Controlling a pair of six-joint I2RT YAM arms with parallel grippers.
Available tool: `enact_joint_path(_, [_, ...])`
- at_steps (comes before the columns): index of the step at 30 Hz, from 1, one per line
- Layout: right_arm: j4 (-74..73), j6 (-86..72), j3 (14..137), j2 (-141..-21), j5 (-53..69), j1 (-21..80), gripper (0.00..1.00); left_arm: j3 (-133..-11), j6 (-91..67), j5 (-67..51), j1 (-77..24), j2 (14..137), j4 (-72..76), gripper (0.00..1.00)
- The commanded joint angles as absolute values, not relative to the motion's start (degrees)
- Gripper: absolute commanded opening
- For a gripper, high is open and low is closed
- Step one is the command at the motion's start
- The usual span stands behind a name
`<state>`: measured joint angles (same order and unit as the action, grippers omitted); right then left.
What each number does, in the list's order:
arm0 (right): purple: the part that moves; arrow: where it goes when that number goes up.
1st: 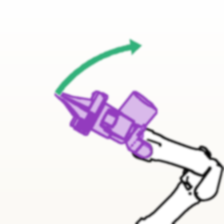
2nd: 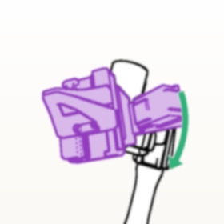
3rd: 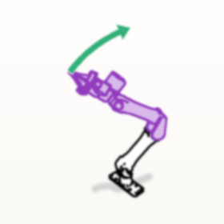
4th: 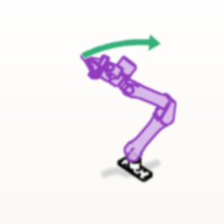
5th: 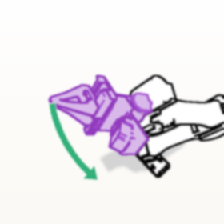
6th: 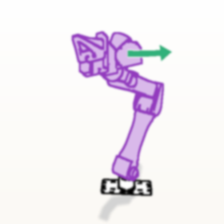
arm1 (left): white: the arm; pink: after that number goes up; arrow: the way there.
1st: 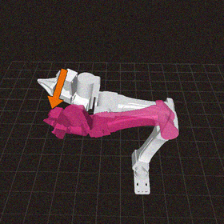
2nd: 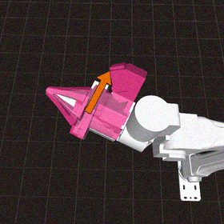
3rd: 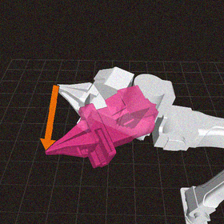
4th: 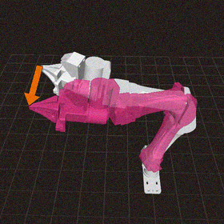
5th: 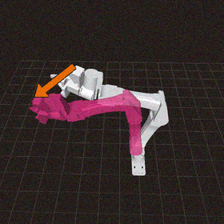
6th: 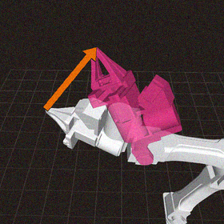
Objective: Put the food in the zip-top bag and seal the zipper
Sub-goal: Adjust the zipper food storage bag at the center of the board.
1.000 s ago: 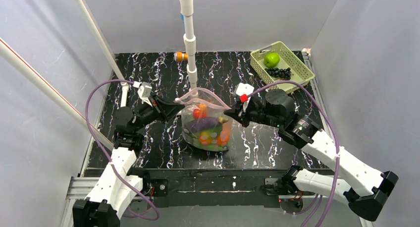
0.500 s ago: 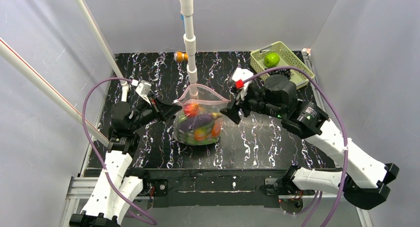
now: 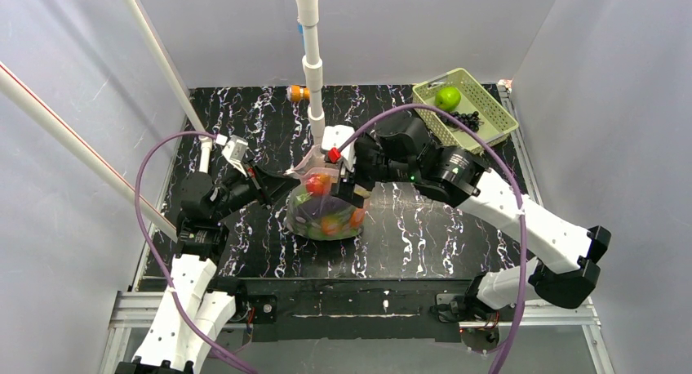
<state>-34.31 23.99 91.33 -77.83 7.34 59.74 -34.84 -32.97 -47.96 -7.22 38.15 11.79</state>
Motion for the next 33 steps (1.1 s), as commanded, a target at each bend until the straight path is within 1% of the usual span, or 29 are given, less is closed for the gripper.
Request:
enact_joint_path(1, [-35.5,24.8,92.3,-73.7,14.7,55.3,0.98,-34.6,-32.5,-53.2,-6.9,37.7,13.5,0.00])
enact_joint_path(6, [-37.8,22.1,90.2,-71.6,16.8,50.5,0.98,-34.8,-33.8,-51.9,-7.0,36.9,13.0,0.00])
enact_joint_path(8, [-37.4,20.7,87.2,-70.5,21.2,49.1,0.98,-35.4,-35.2,-51.6,-7.0,37.2,13.2,0.00])
enact_joint_path(12, [-32.2,20.3,79.5,-67.0,21.9,47.4,0.98,-37.1,-35.0,-52.6,-6.9,37.5,11.3,0.00])
enact_joint_path(15, [-28.8,20.2,76.5,-65.2,24.9,45.1,0.98,-37.5,-34.7,-53.3,-6.9,37.7,11.1,0.00])
enact_joint_path(19, [-29.7,21.7,76.3,-65.8,27.7,44.2,0.98,-39.0,-33.7,-54.6,-7.0,38.8,9.8,0.00])
enact_joint_path(21, [-29.8,21.9,76.6,-66.5,29.4,43.7,0.95,-39.7,-33.1,-55.5,-6.9,39.4,9.2,0.00])
enact_joint_path(22, [-29.9,21.9,76.8,-66.9,29.9,43.5,0.91,-40.0,-32.8,-55.8,-6.9,39.6,8.9,0.00])
enact_joint_path(23, [-30.4,22.0,77.3,-67.4,30.6,43.3,0.84,-40.1,-32.6,-56.1,-6.9,39.9,8.7,0.00])
enact_joint_path(26, [-31.8,22.5,78.4,-68.3,31.9,42.6,0.55,-41.6,-30.5,-57.3,-6.9,40.3,6.2,0.00])
enact_joint_path(27, [-32.5,22.8,78.6,-68.4,32.0,42.1,0.47,-42.4,-28.7,-57.5,-6.9,40.3,3.2,0.00])
enact_joint_path(28, [-32.9,23.0,78.5,-68.2,32.3,41.5,0.41,-43.0,-27.2,-57.8,-7.0,40.2,1.2,0.03])
enact_joint_path(30, [-33.4,23.3,77.7,-67.3,33.4,40.1,0.19,-43.8,-24.7,-59.0,-7.0,40.0,-2.3,0.19])
enact_joint_path(31, [-33.6,23.8,77.0,-66.6,34.4,39.4,0.08,-44.1,-23.3,-59.3,-6.9,39.9,-3.5,0.29])
enact_joint_path(32, [-33.6,24.2,76.3,-65.7,35.4,38.9,0.02,-44.0,-22.7,-59.6,-6.9,39.8,-3.6,0.38])
enact_joint_path(33, [-33.2,24.4,75.1,-64.7,36.1,38.6,0.01,-43.7,-22.5,-60.4,-6.9,39.7,-2.8,0.44])
